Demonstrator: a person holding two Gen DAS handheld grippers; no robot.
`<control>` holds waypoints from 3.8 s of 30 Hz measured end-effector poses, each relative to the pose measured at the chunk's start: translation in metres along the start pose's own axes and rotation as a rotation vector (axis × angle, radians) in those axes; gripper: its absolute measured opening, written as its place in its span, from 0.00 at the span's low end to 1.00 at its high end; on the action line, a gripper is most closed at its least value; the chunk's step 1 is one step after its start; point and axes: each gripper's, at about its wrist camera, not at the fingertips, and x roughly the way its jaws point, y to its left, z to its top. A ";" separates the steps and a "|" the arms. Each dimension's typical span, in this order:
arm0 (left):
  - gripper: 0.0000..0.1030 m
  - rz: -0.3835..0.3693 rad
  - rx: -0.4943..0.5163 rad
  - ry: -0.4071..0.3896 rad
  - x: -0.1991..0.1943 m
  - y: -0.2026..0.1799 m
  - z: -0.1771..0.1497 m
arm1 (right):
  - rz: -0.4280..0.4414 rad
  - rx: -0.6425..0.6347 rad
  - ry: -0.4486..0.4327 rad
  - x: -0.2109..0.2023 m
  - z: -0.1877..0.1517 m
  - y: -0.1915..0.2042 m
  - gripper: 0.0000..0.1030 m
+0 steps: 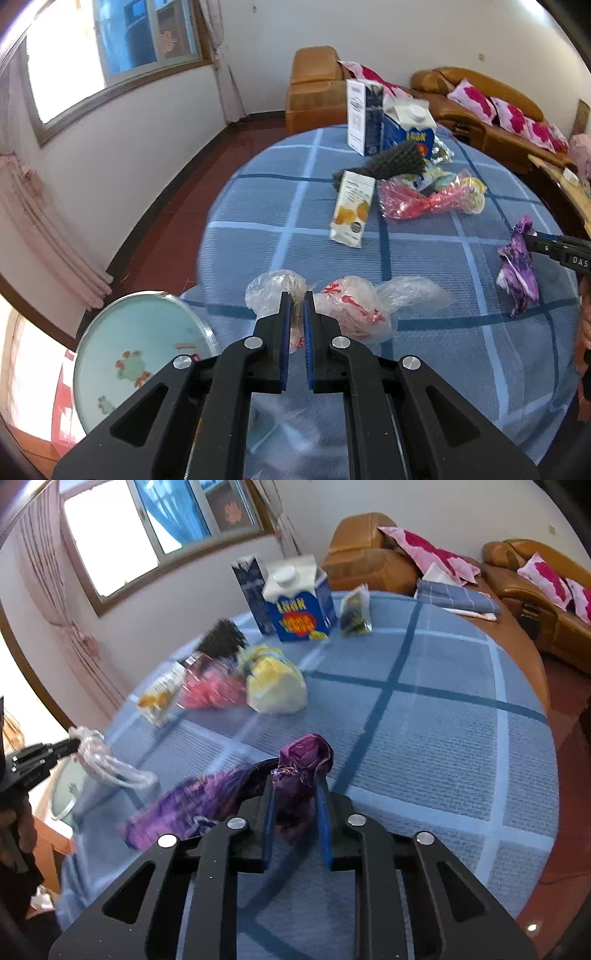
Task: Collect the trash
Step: 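Carry the clear plastic bags and purple bag over the blue bin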
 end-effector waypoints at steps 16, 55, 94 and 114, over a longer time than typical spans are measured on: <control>0.06 0.128 -0.042 -0.020 -0.042 0.049 -0.016 | 0.113 -0.010 -0.089 -0.009 0.024 0.050 0.05; 0.06 0.093 -0.068 0.035 -0.037 0.065 -0.041 | -0.383 -0.107 -0.037 -0.038 -0.005 -0.006 0.57; 0.06 0.311 -0.176 0.045 -0.064 0.136 -0.061 | 0.050 -0.281 -0.186 0.006 0.047 0.132 0.16; 0.06 0.444 -0.247 0.085 -0.070 0.179 -0.088 | 0.206 -0.554 -0.112 0.072 0.041 0.255 0.16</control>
